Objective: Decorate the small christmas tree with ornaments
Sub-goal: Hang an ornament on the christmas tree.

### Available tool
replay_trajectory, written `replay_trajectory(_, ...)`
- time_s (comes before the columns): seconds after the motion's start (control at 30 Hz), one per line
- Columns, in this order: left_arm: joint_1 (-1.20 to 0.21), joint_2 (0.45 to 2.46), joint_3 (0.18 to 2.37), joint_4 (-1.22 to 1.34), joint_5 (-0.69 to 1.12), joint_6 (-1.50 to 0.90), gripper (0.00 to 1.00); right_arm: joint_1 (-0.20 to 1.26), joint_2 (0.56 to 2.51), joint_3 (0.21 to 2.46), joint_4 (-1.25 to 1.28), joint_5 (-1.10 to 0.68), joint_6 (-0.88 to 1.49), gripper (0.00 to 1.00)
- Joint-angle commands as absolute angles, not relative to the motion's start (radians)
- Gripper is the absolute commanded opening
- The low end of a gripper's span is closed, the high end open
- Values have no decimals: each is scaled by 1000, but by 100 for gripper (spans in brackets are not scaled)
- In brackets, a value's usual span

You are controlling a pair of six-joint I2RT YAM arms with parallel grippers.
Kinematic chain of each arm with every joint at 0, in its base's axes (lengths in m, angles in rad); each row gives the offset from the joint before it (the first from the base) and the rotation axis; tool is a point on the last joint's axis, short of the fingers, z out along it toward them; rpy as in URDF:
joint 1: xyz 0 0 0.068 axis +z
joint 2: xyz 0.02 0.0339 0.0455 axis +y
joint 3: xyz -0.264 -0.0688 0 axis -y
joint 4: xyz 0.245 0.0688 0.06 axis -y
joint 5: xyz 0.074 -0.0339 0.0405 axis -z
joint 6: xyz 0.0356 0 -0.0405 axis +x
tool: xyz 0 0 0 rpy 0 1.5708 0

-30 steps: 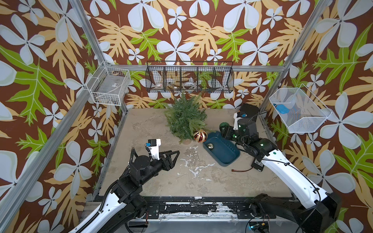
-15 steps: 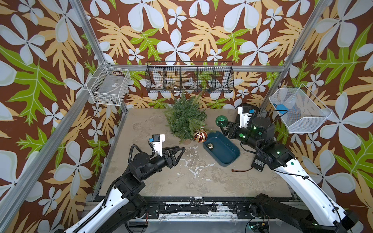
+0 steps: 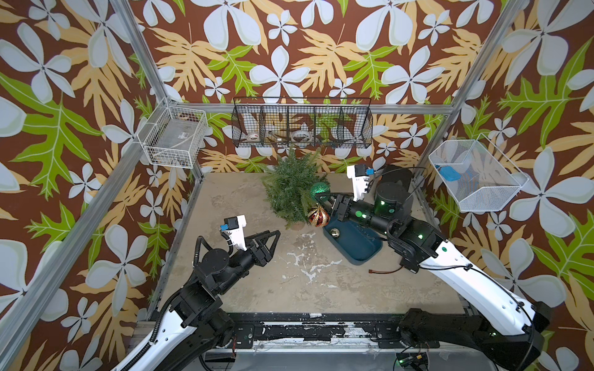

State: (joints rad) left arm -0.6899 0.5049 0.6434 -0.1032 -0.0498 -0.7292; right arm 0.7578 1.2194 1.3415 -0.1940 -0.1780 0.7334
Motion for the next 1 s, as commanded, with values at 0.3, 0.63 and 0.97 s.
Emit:
replay_trajectory(0.3, -688, 613, 725, 16, -55, -616, 41, 824, 1352, 1463, -101, -140, 758, 60)
replay_trajectory(0.63, -687, 766, 841, 87, -28, -564, 41, 793, 1418, 1585, -139, -32, 702, 60)
replay_trajectory(0.97, -687, 860, 870, 264, 28, -557, 46, 778, 1402, 1569, -94, -90, 748, 60)
